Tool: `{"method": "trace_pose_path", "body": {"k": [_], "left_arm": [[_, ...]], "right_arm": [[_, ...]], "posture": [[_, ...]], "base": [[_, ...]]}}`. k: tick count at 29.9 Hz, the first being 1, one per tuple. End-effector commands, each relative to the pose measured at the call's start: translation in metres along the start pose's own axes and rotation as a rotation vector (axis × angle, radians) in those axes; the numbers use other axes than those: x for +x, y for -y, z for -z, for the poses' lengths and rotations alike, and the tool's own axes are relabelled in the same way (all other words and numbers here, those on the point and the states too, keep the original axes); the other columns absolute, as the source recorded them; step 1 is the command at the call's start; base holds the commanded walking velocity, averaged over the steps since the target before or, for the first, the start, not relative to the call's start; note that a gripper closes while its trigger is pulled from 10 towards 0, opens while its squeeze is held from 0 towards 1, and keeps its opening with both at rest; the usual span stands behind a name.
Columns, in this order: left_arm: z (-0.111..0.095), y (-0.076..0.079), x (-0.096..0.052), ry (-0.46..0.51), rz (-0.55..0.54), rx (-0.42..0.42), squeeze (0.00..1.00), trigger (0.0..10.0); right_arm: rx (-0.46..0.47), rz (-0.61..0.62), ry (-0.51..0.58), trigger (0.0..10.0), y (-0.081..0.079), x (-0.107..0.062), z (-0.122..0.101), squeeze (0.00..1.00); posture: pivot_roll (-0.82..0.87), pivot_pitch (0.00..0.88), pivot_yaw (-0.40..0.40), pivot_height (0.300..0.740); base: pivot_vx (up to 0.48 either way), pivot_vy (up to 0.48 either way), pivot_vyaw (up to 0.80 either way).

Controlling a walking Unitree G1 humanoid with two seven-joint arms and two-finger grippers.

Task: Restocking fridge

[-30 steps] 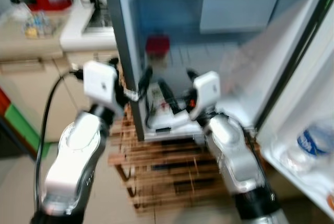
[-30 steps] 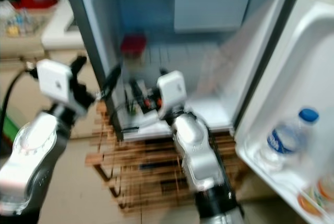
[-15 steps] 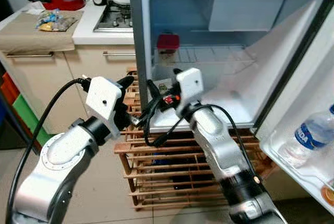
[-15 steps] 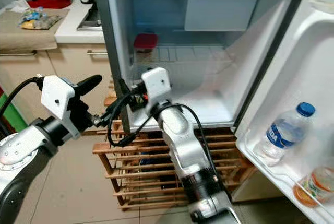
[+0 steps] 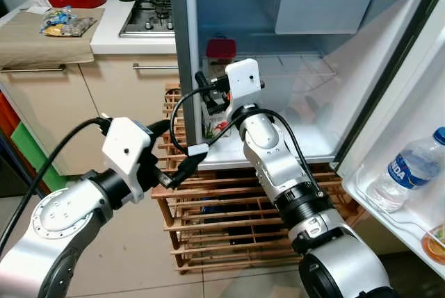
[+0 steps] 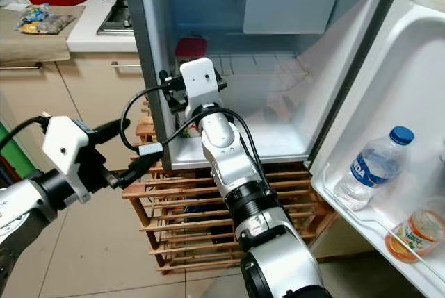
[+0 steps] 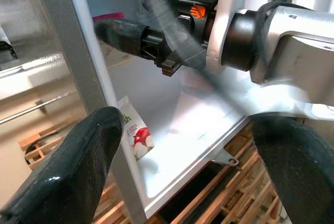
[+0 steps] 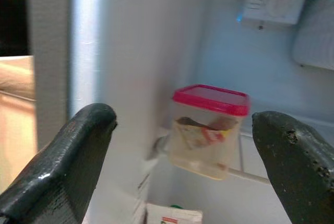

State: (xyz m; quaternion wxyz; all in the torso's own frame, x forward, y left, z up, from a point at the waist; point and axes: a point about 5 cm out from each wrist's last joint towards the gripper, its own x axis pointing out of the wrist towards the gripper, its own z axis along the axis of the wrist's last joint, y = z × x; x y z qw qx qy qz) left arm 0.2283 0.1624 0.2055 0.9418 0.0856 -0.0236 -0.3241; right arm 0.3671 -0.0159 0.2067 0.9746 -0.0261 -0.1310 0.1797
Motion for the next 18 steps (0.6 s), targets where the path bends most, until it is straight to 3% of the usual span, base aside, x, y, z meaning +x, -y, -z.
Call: {"method": "trace_pose_path", "body": {"k": [1,8,18], "left_arm": [[-0.002,0.001,-0.004,0.005,-0.008,-0.005,0.0,10.0],[-0.001,0.004,-0.008,-0.011,-0.012,-0.036,0.0,10.0],[0.003,0.017,-0.007,-0.02,-0.001,-0.094,0.0,10.0]], "right_arm": [[-0.023,0.073,-0.014,10.0,0.007,0.003,0.001,0.03],[-0.051,0.124,0.027,10.0,0.011,0.007,-0.005,0.03],[-0.052,0.179,-0.003,10.0,0.016,0.014,-0.004,0.04]], "posture": [[0.13,0.1,0.019,0.74],[0.13,0.111,0.017,0.74],[0.13,0.121,0.015,0.74]], "base": [[0.0,0.0,0.0],[0.0,0.0,0.0],[0.0,0.0,0.0]]}}
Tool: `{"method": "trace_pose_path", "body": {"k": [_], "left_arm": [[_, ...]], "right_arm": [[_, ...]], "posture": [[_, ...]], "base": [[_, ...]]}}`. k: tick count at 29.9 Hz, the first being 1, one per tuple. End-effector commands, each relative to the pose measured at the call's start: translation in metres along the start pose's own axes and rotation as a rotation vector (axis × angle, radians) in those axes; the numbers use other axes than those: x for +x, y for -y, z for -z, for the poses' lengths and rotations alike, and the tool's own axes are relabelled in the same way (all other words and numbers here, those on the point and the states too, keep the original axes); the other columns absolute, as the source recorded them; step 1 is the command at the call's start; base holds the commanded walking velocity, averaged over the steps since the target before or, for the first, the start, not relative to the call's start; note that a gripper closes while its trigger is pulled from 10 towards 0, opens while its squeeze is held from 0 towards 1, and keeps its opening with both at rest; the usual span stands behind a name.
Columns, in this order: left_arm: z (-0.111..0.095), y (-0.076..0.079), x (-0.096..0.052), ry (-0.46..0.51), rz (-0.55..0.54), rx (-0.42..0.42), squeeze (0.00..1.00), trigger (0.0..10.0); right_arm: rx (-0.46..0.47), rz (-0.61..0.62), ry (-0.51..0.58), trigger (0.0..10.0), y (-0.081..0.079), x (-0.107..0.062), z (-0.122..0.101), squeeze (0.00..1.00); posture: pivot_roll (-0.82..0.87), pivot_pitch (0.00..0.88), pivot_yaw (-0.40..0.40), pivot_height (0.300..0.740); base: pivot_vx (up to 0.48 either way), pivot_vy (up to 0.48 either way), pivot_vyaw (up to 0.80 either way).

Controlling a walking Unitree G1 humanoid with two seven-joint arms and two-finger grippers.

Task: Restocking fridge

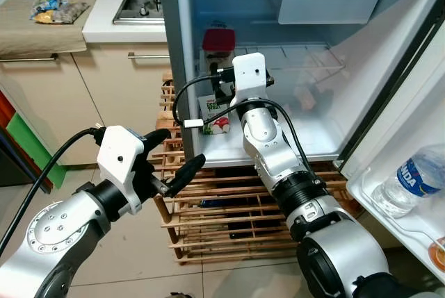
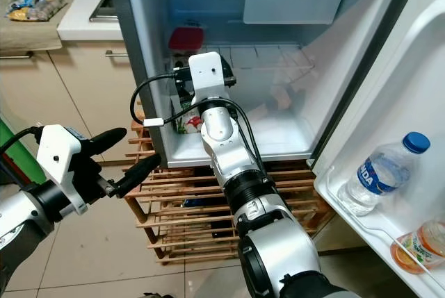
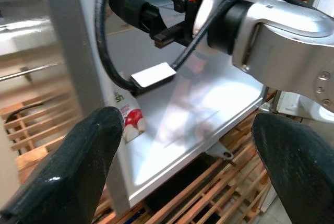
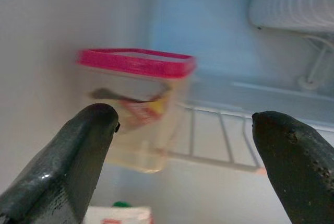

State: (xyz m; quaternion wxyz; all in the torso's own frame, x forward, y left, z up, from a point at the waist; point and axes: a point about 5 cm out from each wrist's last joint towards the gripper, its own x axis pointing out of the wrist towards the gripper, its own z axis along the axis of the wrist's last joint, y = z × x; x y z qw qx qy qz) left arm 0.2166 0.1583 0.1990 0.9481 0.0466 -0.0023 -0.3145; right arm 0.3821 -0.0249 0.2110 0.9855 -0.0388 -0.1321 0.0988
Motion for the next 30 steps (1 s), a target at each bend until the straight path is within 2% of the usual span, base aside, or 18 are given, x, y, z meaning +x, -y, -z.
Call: {"method": "trace_pose_path", "body": {"k": [1,10,16,24,28,30], "left_arm": [[-0.001,0.006,0.0,-0.004,0.019,-0.006,0.0,10.0],[0.0,0.009,0.0,-0.008,0.007,-0.012,0.0,10.0],[0.001,0.008,0.0,-0.014,0.002,-0.014,0.0,10.0],[0.002,0.007,0.004,-0.008,0.005,-0.018,0.0,10.0],[0.006,0.006,0.007,-0.004,-0.004,-0.026,0.0,10.0],[0.011,0.003,0.009,-0.001,-0.033,-0.047,0.0,10.0]], "right_arm": [[-0.005,0.02,0.007,10.0,0.001,0.003,-0.003,0.04],[-0.035,0.033,-0.001,10.0,0.001,0.013,-0.01,0.04],[-0.026,0.018,0.004,10.0,-0.006,0.014,-0.013,0.04],[-0.012,-0.01,-0.012,10.0,-0.013,0.013,-0.011,0.04],[-0.01,-0.003,0.013,10.0,-0.01,0.009,-0.009,0.04],[-0.013,0.003,-0.001,10.0,-0.004,0.001,0.001,0.04]], "posture": [[0.13,0.121,0.015,0.74],[0.14,0.12,0.01,0.74],[0.13,0.122,0.007,0.74],[0.11,0.108,0.003,0.74],[0.1,0.077,-0.008,0.74],[0.08,0.05,-0.013,0.74]], "base": [[0.0,0.0,0.0],[0.0,0.0,0.0],[0.0,0.0,0.0],[0.0,0.0,0.0],[0.0,0.0,0.0],[0.0,0.0,0.0]]}}
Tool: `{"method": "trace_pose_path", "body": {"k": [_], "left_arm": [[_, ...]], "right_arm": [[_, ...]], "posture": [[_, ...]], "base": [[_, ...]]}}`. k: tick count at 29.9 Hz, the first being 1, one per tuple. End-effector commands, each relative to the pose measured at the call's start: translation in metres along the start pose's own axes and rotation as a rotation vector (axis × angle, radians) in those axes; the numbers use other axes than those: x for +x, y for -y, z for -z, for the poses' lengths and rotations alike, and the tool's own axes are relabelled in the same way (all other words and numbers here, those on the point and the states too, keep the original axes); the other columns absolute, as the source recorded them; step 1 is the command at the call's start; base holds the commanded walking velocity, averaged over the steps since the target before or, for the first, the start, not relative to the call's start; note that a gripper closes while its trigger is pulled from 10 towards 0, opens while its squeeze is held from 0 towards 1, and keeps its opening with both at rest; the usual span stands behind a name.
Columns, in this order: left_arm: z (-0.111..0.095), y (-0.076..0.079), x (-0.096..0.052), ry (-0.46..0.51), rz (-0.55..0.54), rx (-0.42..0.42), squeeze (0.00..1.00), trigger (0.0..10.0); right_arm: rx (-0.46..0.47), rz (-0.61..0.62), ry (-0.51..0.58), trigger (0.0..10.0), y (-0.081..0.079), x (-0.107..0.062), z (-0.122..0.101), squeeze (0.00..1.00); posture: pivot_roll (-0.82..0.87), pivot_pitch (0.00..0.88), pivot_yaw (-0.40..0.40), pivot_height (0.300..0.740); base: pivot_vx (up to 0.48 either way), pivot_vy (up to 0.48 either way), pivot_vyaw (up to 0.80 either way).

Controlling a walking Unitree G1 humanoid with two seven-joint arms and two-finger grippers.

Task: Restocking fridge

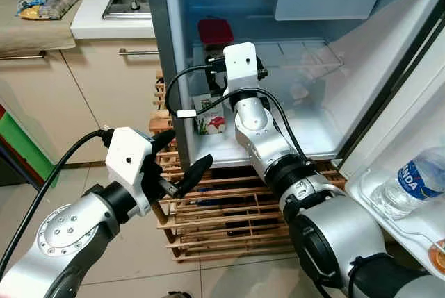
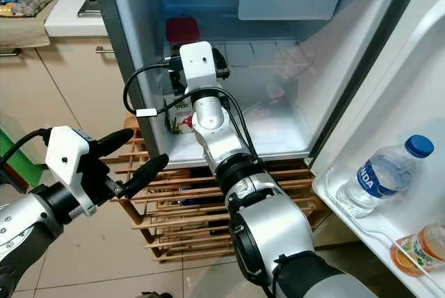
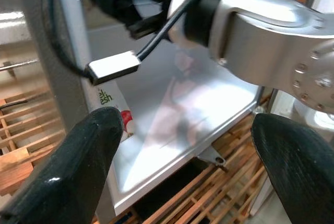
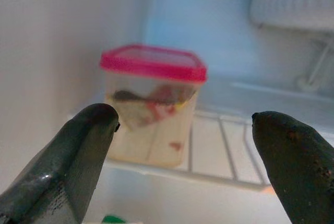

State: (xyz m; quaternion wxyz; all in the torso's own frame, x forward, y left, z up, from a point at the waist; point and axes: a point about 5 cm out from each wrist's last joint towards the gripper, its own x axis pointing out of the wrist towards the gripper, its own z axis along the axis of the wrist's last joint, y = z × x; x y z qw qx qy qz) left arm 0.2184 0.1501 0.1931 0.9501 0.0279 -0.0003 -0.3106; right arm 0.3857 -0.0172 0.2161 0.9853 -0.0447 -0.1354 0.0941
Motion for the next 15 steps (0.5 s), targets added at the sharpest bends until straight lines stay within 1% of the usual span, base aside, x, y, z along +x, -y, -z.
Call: {"method": "trace_pose_path", "body": {"k": [1,2,3,4,7,8,9,10,12,13,14,15], "left_arm": [[0.006,-0.003,0.002,-0.008,-0.024,-0.01,0.0,10.0],[0.008,-0.005,0.004,-0.005,-0.038,-0.026,0.0,10.0],[0.01,-0.006,0.006,-0.004,-0.047,-0.037,0.0,10.0],[0.014,-0.009,0.008,0.002,-0.069,-0.054,0.0,10.0],[0.023,-0.017,0.013,0.017,-0.124,-0.106,0.0,10.0],[0.026,-0.02,0.015,0.018,-0.139,-0.121,0.0,10.0],[0.026,-0.02,0.015,0.018,-0.139,-0.121,0.0,10.0],[0.031,-0.025,0.016,0.014,-0.184,-0.154,0.0,10.0],[0.035,-0.028,0.016,0.017,-0.215,-0.188,0.0,10.0],[0.036,-0.029,0.017,0.02,-0.223,-0.198,0.0,10.0],[0.038,-0.03,0.016,0.032,-0.277,-0.251,0.0,10.0],[0.041,-0.029,0.015,0.03,-0.311,-0.266,0.0,10.0]], "right_arm": [[0.001,-0.005,-0.006,10.0,0.002,-0.006,0.006,0.04],[0.008,-0.004,-0.01,10.0,0.004,-0.009,0.01,0.04],[0.012,-0.003,-0.013,10.0,0.006,-0.011,0.013,0.04],[0.017,-0.003,-0.003,10.0,0.01,-0.018,0.016,0.04],[0.033,0.0,0.047,10.0,0.026,-0.036,0.018,0.04],[0.036,-0.01,0.063,10.0,0.03,-0.04,0.018,0.04],[0.036,-0.01,0.063,10.0,0.03,-0.04,0.018,0.04],[0.053,-0.035,0.102,10.0,0.039,-0.053,0.013,0.03],[0.073,-0.059,0.134,10.0,0.045,-0.064,0.009,0.04],[0.08,-0.067,0.141,10.0,0.046,-0.066,0.008,0.04],[0.091,-0.067,0.134,10.0,0.057,-0.08,0.014,0.03],[0.085,-0.054,0.113,10.0,0.063,-0.088,0.02,0.04]], "posture": [[0.08,0.05,-0.013,0.74],[0.06,0.024,-0.013,0.74],[0.06,0.024,-0.013,0.74],[0.05,0.0,-0.015,0.74],[0.02,0.0,-0.013,0.74],[0.02,0.0,-0.012,0.74],[0.02,0.0,-0.012,0.74],[0.0,0.0,-0.007,0.74],[-0.01,0.0,-0.002,0.74],[-0.01,0.0,0.001,0.74],[-0.02,0.0,0.006,0.74],[-0.03,0.0,0.01,0.74]], "base": [[0.0,0.0,0.0],[0.0,0.0,0.0],[0.0,0.0,0.0],[0.0,0.0,0.0],[0.0,0.0,0.0],[0.0,0.0,0.0],[0.0,0.0,0.0],[0.0,0.0,0.0],[0.0,0.0,0.0],[0.0,0.0,0.0],[0.0,0.0,0.0],[0.0,0.0,0.0]]}}
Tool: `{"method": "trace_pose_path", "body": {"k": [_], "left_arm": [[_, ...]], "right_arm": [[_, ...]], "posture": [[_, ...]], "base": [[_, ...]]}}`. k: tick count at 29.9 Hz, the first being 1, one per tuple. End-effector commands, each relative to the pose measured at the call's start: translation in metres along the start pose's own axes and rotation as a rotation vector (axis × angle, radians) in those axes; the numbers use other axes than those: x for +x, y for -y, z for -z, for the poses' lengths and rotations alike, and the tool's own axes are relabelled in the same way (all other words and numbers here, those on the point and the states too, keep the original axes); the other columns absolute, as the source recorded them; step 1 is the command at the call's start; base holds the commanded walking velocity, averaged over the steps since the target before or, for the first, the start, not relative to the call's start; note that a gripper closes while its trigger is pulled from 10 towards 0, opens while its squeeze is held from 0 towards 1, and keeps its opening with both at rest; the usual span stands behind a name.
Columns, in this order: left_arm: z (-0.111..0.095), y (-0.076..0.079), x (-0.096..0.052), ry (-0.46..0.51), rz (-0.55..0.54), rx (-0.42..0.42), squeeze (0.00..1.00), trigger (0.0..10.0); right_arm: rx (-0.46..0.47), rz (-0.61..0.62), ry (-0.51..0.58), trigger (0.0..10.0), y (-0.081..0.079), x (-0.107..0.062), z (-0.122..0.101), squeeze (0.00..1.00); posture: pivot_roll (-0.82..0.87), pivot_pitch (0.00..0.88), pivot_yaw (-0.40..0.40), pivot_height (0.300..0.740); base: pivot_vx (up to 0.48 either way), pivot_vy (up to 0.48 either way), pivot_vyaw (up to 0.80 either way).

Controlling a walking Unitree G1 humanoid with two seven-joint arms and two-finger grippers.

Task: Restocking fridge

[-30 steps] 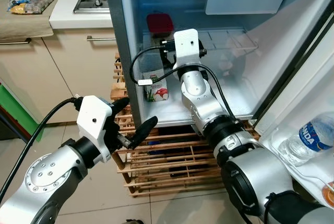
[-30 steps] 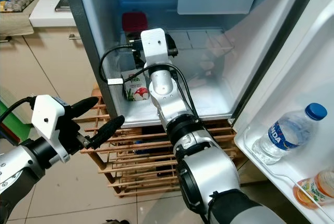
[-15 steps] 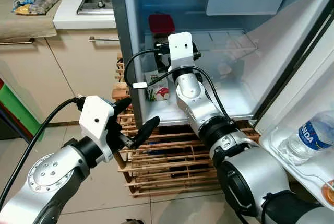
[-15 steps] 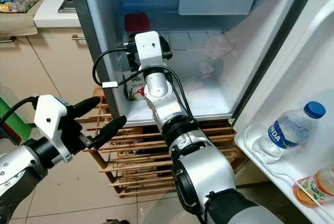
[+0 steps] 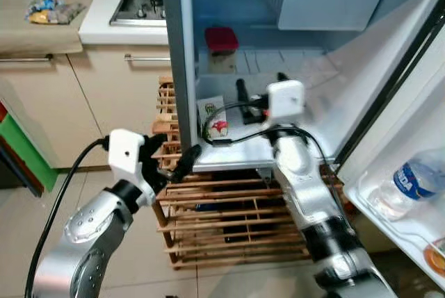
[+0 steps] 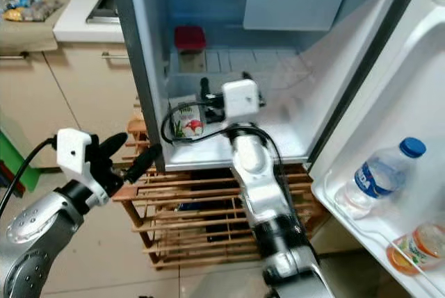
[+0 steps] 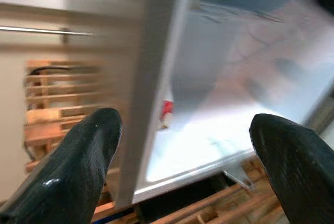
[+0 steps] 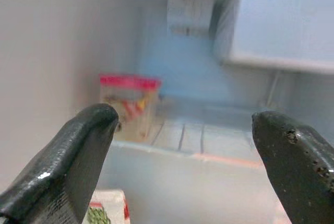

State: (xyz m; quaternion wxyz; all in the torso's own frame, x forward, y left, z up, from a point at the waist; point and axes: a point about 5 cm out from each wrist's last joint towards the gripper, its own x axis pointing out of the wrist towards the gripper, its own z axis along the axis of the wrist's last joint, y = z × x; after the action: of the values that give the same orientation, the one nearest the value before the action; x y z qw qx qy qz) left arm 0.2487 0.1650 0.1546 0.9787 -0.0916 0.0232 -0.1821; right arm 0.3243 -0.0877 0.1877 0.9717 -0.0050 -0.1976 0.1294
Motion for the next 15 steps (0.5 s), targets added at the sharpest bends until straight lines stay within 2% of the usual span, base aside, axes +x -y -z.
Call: {"method": "trace_pose_path", "body": {"k": [1,2,3,4,5,6,11,12,15], "left_arm": [[0.002,-0.002,-0.002,0.01,-0.071,-0.029,0.0,10.0],[0.005,-0.001,-0.003,0.004,-0.086,-0.014,0.0,10.0],[0.005,-0.001,-0.003,0.004,-0.086,-0.014,0.0,10.0],[0.006,-0.003,-0.004,-0.001,-0.14,0.026,0.0,10.0],[0.005,-0.009,-0.001,0.005,-0.253,0.162,0.0,10.0],[0.003,-0.012,0.0,0.012,-0.292,0.215,0.0,10.0],[-0.005,-0.024,0.009,0.026,-0.394,0.357,0.0,10.0],[-0.004,-0.027,0.01,0.017,-0.409,0.366,0.0,10.0],[-0.001,-0.025,0.012,0.037,-0.378,0.282,0.0,10.0]], "right_arm": [[0.005,0.012,-0.039,10.0,0.012,-0.015,0.006,0.04],[-0.002,0.022,-0.065,10.0,0.018,-0.024,0.012,0.04],[-0.002,0.022,-0.065,10.0,0.018,-0.024,0.012,0.04],[-0.002,0.032,-0.091,10.0,0.024,-0.034,0.019,0.04],[-0.012,0.052,-0.153,10.0,0.035,-0.05,0.031,0.04],[-0.018,0.059,-0.17,10.0,0.038,-0.054,0.034,0.04],[-0.005,0.088,-0.252,10.0,0.053,-0.074,0.052,0.04],[0.002,0.1,-0.27,10.0,0.054,-0.076,0.054,0.04],[0.057,0.109,-0.302,10.0,0.05,-0.076,0.059,0.04]], "posture": [[-0.03,0.0,0.01,0.74],[-0.04,0.0,0.014,0.74],[-0.04,0.0,0.014,0.74],[-0.04,0.0,0.017,0.74],[-0.05,0.0,0.017,0.74],[-0.05,0.0,0.016,0.74],[-0.06,0.0,0.04,0.74],[-0.07,0.0,0.043,0.74],[-0.08,0.0,0.058,0.74]], "base": [[0.0,0.0,0.0],[0.0,0.0,0.0],[0.0,0.0,0.0],[0.0,0.0,0.0],[0.0,0.0,0.0],[0.0,0.0,0.0],[0.0,0.0,0.0],[0.0,0.0,0.0],[0.0,0.0,0.0]]}}
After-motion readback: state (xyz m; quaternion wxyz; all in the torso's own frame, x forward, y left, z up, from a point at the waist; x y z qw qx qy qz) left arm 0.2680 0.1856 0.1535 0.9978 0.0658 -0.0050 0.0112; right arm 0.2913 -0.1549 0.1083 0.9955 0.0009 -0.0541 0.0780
